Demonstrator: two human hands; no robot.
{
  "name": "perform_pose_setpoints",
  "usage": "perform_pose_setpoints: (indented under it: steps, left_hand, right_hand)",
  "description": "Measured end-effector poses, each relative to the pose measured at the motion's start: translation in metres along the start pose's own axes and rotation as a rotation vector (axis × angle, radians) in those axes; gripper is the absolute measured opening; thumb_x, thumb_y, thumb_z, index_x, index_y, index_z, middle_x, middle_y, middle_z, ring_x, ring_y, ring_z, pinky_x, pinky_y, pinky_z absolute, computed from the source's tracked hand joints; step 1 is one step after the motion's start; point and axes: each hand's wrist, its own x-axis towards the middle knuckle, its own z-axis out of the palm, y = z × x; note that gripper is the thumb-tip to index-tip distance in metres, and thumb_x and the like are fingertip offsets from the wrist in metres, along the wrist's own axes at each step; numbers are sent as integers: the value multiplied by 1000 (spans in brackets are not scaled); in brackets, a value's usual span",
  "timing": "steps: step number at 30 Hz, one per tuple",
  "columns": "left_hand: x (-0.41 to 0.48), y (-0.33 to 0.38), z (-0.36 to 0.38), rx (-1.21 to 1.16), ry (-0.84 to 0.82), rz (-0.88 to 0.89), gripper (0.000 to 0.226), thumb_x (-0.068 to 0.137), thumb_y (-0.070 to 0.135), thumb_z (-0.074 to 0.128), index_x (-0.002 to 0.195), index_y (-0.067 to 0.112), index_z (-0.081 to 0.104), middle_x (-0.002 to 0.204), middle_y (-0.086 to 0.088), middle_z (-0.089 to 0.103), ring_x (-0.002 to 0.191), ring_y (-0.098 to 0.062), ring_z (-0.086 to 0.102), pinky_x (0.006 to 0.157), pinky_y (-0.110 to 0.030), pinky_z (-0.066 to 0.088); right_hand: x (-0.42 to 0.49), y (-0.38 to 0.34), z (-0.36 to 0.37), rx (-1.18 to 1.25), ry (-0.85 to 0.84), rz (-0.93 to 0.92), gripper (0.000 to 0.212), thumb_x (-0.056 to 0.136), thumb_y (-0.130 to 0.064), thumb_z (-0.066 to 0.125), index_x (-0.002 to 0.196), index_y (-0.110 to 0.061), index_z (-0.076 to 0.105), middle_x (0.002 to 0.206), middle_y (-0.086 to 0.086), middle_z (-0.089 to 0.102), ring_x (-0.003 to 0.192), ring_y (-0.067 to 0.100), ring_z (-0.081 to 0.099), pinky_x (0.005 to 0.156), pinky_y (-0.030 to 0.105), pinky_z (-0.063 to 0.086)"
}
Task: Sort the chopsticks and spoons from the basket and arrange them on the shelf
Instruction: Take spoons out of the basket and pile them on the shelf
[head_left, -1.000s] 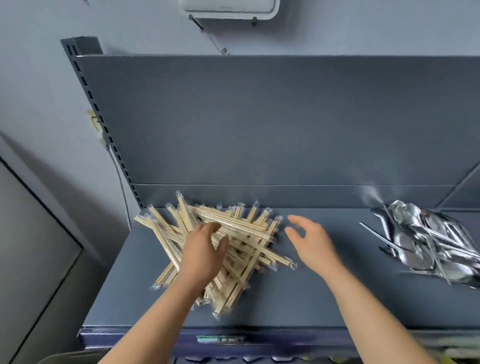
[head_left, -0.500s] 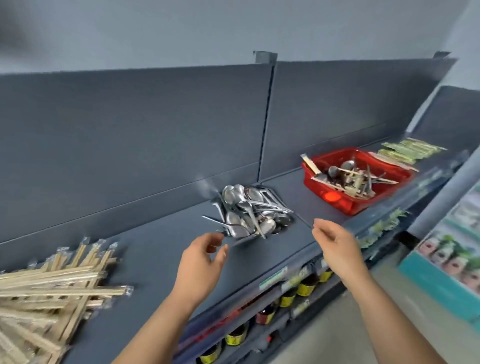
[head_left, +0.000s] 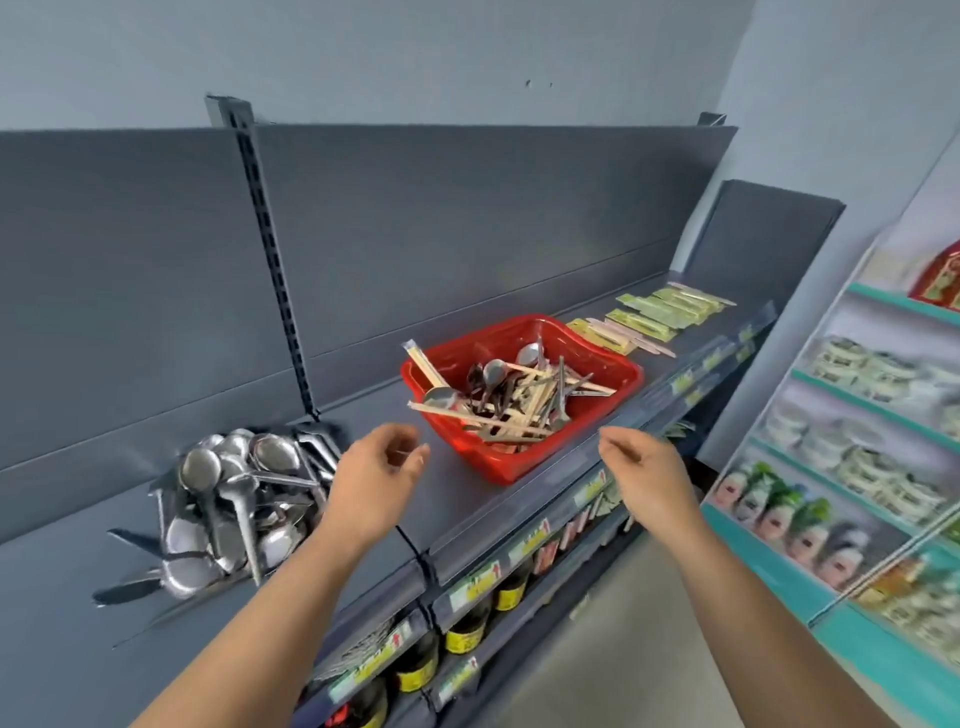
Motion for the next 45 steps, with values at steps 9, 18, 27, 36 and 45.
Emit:
perform_pose_setpoints:
  steps: [9,18,27,36,45]
  left_hand:
    - [120,9,65,146,-83,63,27,88,18,66,115,12,65,107,0,68,97,-16,63,87,-24,45]
    - [216,12,123,368,-269,32,30,82,29,71,103,8,67,99,-5,70,93,-25,65,81,-33,49]
    - [253,-11,155,625,-361,-256,29,78,30,74,95,12,59,99,-6,66,77,-20,55,65,-27,41]
    - [253,-3,160,501,-111,-354,12,87,9,52,78,5,57,74,-11,67,74,-32,65,59,-30,42]
    - [235,2,181,388,-180,-552,36,65,40,85,82,12,71,62,2,59,53,-14,51,50,-24,40]
  right_hand:
    - [127,14,11,-93,-102,-107,30,96,-18,57,124,-15,65,120,-3,66,91,2,60,75,10,42]
    - [229,17,30,-338,-305,-175,36,94,-20,60,129,-12,61,130,3,63,119,16,58,103,29,43]
    - [302,23,46,-550,-505,-276,33,85,-25,70,118,-16,66,114,4,63,98,21,63,90,36,50]
    - [352,36,47,-363,-868,-312,12,87,-19,66,80,-27,72,77,-5,73,69,16,69,60,28,56]
    - [351,49,71,-480,-1020,-553,28,80,-28,75,108,-27,72,76,-18,53,68,-5,51,59,12,34]
